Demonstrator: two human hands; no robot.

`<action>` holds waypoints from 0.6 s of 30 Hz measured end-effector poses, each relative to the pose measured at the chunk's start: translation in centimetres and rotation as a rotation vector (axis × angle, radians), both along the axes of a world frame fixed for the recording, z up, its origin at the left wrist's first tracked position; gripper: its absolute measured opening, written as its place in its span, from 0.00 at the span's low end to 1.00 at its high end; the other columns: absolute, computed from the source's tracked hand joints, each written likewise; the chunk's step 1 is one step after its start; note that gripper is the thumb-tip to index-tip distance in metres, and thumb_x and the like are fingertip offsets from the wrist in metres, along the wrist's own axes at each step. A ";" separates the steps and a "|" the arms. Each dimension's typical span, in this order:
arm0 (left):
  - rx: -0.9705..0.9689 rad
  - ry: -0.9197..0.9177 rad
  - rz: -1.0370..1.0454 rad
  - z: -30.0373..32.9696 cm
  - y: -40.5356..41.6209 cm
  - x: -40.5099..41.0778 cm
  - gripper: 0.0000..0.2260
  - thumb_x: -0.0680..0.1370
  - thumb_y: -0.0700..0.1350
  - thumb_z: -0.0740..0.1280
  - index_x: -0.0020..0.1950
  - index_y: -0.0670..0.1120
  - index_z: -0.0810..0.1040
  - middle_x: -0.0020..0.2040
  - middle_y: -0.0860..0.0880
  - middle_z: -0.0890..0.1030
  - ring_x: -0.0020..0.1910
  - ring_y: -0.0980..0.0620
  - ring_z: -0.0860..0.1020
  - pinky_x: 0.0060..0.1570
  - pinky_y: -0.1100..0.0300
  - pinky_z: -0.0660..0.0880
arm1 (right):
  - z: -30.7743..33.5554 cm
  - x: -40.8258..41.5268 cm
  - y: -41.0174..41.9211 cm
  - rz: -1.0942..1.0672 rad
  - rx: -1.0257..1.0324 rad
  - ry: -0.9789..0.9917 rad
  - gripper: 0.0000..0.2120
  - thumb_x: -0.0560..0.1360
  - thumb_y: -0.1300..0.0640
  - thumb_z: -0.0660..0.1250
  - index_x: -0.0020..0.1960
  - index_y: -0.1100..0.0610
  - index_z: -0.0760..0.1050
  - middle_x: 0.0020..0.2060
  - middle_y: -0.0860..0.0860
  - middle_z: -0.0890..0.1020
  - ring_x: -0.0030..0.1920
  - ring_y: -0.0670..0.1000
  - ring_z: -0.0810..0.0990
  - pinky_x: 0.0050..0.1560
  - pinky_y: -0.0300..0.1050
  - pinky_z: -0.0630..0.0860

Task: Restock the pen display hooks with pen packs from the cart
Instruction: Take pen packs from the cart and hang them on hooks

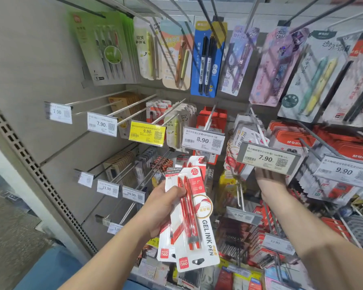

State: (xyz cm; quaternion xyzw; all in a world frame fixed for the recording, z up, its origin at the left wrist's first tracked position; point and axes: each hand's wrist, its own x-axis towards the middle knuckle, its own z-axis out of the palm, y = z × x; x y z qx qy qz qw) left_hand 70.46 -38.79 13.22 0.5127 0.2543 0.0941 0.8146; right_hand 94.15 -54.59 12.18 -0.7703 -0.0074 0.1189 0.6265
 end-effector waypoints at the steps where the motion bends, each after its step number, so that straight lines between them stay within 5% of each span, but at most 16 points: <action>1: -0.010 -0.004 -0.003 0.0 0.0 -0.1 0.09 0.84 0.39 0.62 0.64 0.42 0.73 0.49 0.39 0.85 0.38 0.44 0.84 0.41 0.51 0.84 | 0.0 -0.5 -0.3 -0.005 -0.014 -0.016 0.17 0.84 0.60 0.63 0.70 0.67 0.73 0.69 0.64 0.77 0.69 0.64 0.76 0.52 0.38 0.75; 3: -0.020 -0.017 0.004 -0.2 0.1 -0.1 0.08 0.84 0.39 0.62 0.63 0.42 0.74 0.49 0.39 0.85 0.38 0.44 0.85 0.40 0.52 0.84 | 0.4 -2.8 -0.9 -0.037 -0.044 -0.167 0.15 0.83 0.55 0.65 0.66 0.60 0.75 0.63 0.62 0.81 0.61 0.63 0.80 0.61 0.52 0.77; 6: -0.020 -0.037 0.049 -0.8 0.0 0.0 0.07 0.84 0.39 0.62 0.62 0.42 0.75 0.49 0.38 0.85 0.39 0.45 0.85 0.39 0.52 0.83 | 0.3 -7.6 -2.0 0.058 -0.144 -0.364 0.06 0.83 0.53 0.64 0.56 0.55 0.75 0.51 0.52 0.82 0.46 0.48 0.81 0.44 0.43 0.74; 8: -0.036 -0.043 0.092 -1.1 -0.3 0.4 0.06 0.84 0.39 0.62 0.60 0.42 0.76 0.50 0.37 0.84 0.39 0.44 0.84 0.41 0.51 0.83 | -0.2 -10.4 -3.2 0.332 -0.019 -0.234 0.06 0.84 0.53 0.63 0.53 0.53 0.78 0.47 0.52 0.83 0.43 0.47 0.81 0.41 0.37 0.74; 11: -0.047 -0.048 0.167 -1.9 -0.6 1.2 0.06 0.84 0.40 0.64 0.60 0.42 0.77 0.48 0.39 0.86 0.40 0.44 0.85 0.46 0.48 0.82 | -0.8 -13.1 -4.6 0.717 -0.014 0.017 0.13 0.80 0.39 0.66 0.55 0.48 0.79 0.50 0.53 0.84 0.45 0.52 0.80 0.43 0.45 0.76; 15: -0.030 -0.057 0.243 -2.5 -1.2 2.1 0.06 0.83 0.41 0.66 0.59 0.43 0.79 0.47 0.40 0.87 0.42 0.43 0.86 0.52 0.44 0.81 | -1.2 -14.0 -5.4 0.809 -0.018 0.108 0.21 0.75 0.45 0.76 0.62 0.53 0.74 0.52 0.53 0.86 0.41 0.60 0.78 0.39 0.52 0.77; 18: -0.089 -0.095 0.320 -2.6 -2.2 2.8 0.06 0.83 0.41 0.65 0.59 0.44 0.78 0.48 0.40 0.86 0.43 0.42 0.85 0.50 0.45 0.81 | -1.7 -15.2 -5.4 0.693 0.137 0.253 0.22 0.76 0.54 0.76 0.67 0.51 0.74 0.55 0.53 0.86 0.47 0.60 0.84 0.42 0.56 0.82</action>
